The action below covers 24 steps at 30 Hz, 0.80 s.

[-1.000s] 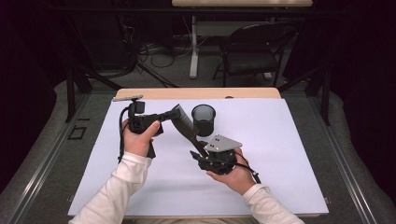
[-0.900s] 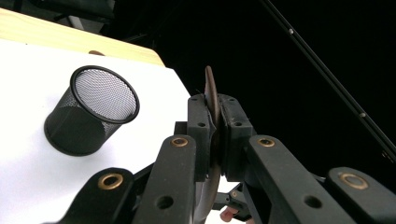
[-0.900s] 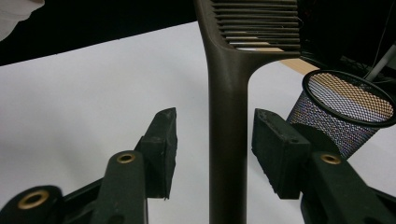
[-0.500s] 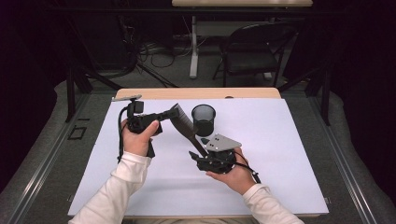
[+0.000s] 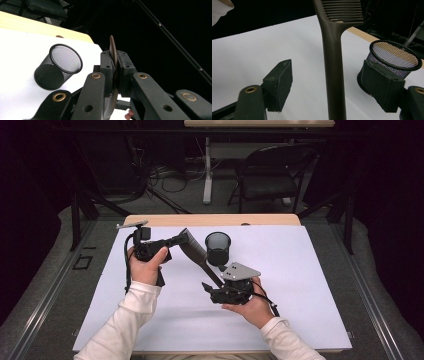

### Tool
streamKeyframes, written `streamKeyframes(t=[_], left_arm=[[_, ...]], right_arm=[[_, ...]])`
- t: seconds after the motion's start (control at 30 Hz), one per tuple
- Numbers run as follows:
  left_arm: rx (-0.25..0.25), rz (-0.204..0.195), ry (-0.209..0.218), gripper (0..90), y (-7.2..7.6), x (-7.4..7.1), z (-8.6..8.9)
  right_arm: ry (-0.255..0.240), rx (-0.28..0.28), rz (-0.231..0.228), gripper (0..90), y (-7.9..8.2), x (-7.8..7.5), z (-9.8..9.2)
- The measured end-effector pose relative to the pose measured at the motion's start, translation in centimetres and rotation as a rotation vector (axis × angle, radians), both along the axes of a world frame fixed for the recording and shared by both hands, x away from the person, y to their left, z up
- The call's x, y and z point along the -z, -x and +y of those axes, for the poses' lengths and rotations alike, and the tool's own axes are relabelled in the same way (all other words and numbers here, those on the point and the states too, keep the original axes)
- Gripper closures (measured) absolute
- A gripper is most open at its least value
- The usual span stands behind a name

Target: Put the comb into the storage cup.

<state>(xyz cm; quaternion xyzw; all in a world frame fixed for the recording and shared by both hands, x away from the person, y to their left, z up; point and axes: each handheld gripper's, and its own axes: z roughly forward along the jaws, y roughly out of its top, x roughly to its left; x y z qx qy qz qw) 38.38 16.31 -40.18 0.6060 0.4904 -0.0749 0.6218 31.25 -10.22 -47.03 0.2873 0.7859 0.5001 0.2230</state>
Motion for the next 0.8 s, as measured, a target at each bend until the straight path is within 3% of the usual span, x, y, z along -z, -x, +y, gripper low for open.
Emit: streamKeyframes(t=[0.4, 0.8], left_arm=[[-0.042, -0.019, 0.006, 85.3, -0.8, 0.1, 0.4], [-0.103, -0.056, -0.006, 85.3, -1.3, -0.7, 0.6]], right_arm=[[-0.041, 0.014, 0.013, 17.0, -0.4, -0.3, -0.5], [-0.029, 0.024, 0.005, 15.1, -0.5, -0.2, -0.6]])
